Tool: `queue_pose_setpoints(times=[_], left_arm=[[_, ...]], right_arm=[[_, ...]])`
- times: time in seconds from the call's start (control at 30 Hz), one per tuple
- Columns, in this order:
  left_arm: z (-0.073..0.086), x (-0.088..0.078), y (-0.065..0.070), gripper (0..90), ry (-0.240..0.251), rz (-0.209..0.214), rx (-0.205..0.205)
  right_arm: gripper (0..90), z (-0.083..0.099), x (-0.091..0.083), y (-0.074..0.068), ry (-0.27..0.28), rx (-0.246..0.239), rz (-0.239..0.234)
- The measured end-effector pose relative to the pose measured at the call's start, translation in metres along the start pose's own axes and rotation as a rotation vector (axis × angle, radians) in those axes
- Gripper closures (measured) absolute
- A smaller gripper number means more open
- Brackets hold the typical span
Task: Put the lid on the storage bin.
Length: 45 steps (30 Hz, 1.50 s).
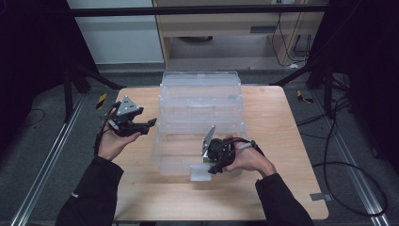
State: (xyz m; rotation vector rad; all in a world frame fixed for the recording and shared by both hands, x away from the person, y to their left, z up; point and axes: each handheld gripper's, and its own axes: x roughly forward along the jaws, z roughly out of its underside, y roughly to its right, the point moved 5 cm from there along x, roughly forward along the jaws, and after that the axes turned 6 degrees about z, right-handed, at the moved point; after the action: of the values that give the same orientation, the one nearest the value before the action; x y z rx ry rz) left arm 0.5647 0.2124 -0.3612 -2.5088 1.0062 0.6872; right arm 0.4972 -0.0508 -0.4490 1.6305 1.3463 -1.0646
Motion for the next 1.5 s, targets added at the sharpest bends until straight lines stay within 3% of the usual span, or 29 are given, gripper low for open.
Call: queue_pose_setpoints(times=[0.33,0.8,0.97,1.33,1.43,1.5], left_arm=[[-0.020,0.008,0.002,34.5,0.020,0.033,0.018],[-0.043,0.022,0.001,36.6,0.039,0.044,0.041],[-0.048,0.028,0.001,37.5,0.024,0.039,0.050],[-0.061,0.037,0.006,37.7,0.034,0.073,0.094],[-0.063,0.040,0.005,37.6,0.005,0.075,0.121],[-0.065,0.042,0.005,38.1,0.011,0.086,0.121]], right_arm=[[67.9,0.000,0.000,0.000,0.002,-0.003,-0.001],[67.9,0.000,0.000,0.000,0.005,-0.002,0.001],[67.9,0.000,0.000,-0.001,0.006,-0.003,0.000],[68.0,0.001,0.000,-0.001,0.010,-0.004,-0.001],[68.0,0.001,0.000,0.000,0.011,-0.007,-0.003],[68.0,0.001,0.000,0.000,0.013,-0.009,-0.002]])
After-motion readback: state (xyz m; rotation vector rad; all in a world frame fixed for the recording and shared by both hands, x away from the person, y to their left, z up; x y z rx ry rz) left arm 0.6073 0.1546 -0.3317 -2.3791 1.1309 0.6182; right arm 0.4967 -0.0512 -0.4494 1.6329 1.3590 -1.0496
